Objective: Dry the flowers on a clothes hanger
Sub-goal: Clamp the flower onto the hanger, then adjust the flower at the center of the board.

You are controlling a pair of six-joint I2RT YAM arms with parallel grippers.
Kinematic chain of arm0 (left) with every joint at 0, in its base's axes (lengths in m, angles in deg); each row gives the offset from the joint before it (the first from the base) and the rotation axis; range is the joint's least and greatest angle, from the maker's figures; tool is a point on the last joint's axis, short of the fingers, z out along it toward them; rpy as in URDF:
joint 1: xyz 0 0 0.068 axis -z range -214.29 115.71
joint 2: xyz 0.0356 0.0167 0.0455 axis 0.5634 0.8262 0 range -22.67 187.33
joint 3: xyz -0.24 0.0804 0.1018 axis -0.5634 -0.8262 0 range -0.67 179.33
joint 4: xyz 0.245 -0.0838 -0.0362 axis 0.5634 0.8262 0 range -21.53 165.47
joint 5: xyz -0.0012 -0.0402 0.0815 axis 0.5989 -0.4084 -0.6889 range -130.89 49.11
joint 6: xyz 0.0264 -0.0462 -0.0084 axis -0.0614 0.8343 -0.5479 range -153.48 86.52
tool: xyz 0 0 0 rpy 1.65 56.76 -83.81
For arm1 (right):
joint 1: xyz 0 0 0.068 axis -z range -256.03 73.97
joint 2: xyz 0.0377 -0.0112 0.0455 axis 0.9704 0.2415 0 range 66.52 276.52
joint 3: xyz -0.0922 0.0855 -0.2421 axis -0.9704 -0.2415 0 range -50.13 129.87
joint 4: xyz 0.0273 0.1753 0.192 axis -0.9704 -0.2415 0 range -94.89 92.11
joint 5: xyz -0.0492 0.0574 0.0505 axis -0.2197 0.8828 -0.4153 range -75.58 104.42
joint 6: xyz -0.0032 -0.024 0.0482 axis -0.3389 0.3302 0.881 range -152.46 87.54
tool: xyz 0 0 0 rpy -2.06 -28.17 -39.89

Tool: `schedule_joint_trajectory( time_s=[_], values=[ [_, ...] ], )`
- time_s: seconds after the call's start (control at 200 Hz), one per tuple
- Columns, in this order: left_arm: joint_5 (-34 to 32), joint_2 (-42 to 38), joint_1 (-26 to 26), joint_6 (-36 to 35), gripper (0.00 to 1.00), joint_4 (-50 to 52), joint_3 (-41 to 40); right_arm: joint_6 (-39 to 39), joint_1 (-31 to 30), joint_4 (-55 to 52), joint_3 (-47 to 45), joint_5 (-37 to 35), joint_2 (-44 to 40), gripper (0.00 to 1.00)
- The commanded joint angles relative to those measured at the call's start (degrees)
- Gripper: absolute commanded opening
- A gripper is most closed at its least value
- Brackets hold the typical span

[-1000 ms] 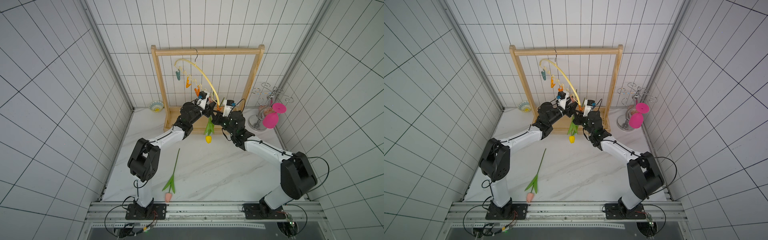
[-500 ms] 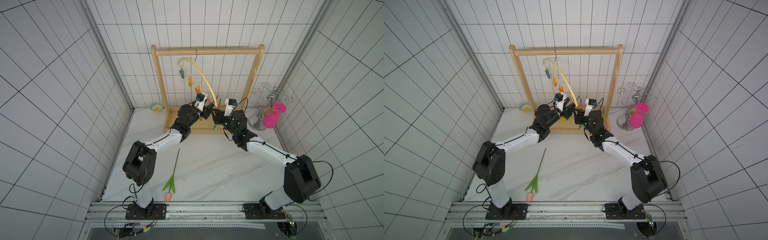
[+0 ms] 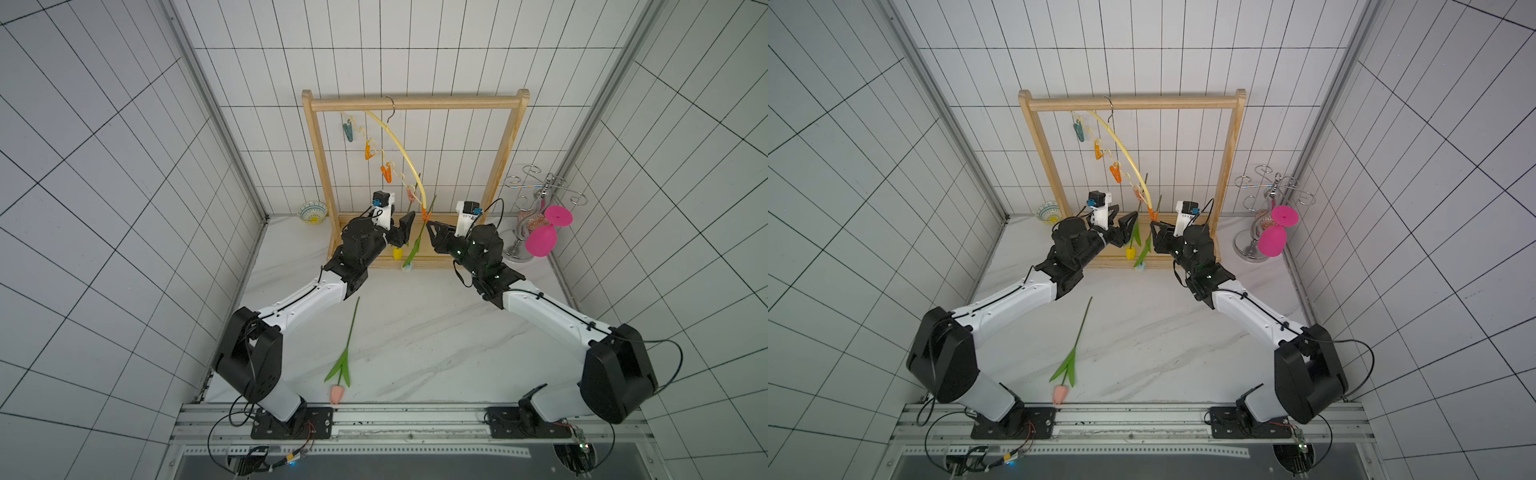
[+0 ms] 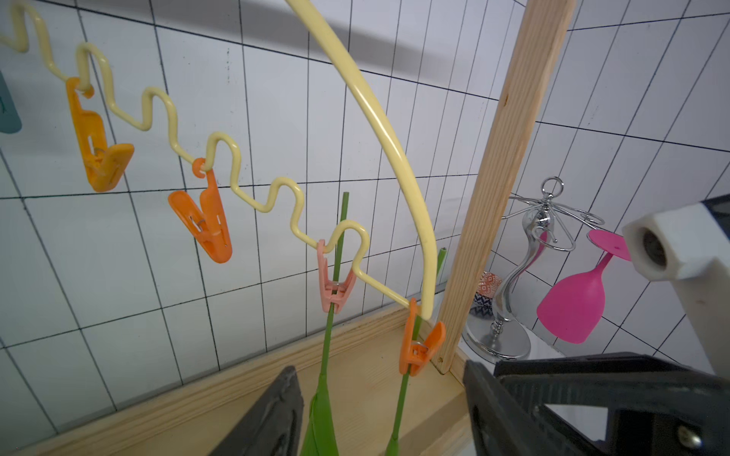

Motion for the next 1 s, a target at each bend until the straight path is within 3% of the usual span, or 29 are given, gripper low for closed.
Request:
schedule_joint_trajectory(
  time_s=[0.0, 0.065, 0.145, 0.275, 0.485, 0.625, 0.899, 0.994],
  values=[
    [-11.1, -4.66, 0.12, 6.35, 0.69, 12.62, -1.65, -0.44, -0.17, -2.79, -2.25, -0.89, -4.15, 0.32],
    [-18.63, -7.77, 0.05, 10.2, 0.71, 17.4, -3.92, -1.07, -0.15, -5.33, -2.52, -0.92, -6.39, 0.32],
    [-25.89, -11.69, -0.84, 20.06, 0.76, 26.51, -6.8, -2.02, -0.15, -9.79, -3.41, -1.57, -9.84, 0.32],
    [-14.87, -15.61, -6.1, 31.21, 0.78, 40.68, -12.33, -0.25, -0.24, -14.11, -10.01, -2.81, -15.98, 0.32],
    [-5.1, -18.83, -6.74, 35.26, 0.78, 46.08, -25.39, 4.07, -0.59, -5.5, -25.17, 0.13, -19.2, 0.31],
    [-0.9, -19.08, -6.65, 35.91, 0.78, 49.06, -29.63, 5.08, -1.16, -6.24, -24.97, 2.61, -17.48, 0.31],
    [4.4, -19.17, -5.48, 35.24, 0.78, 58.83, -29.41, 6.12, -3.88, -6.61, -23.54, 3.81, -13.57, 0.31],
    [5.15, -20.09, -3.53, 34.96, 0.74, 59.85, -30.22, 6.08, -4.24, -6.84, -23.42, 3.44, -13.74, 0.31]
  ],
)
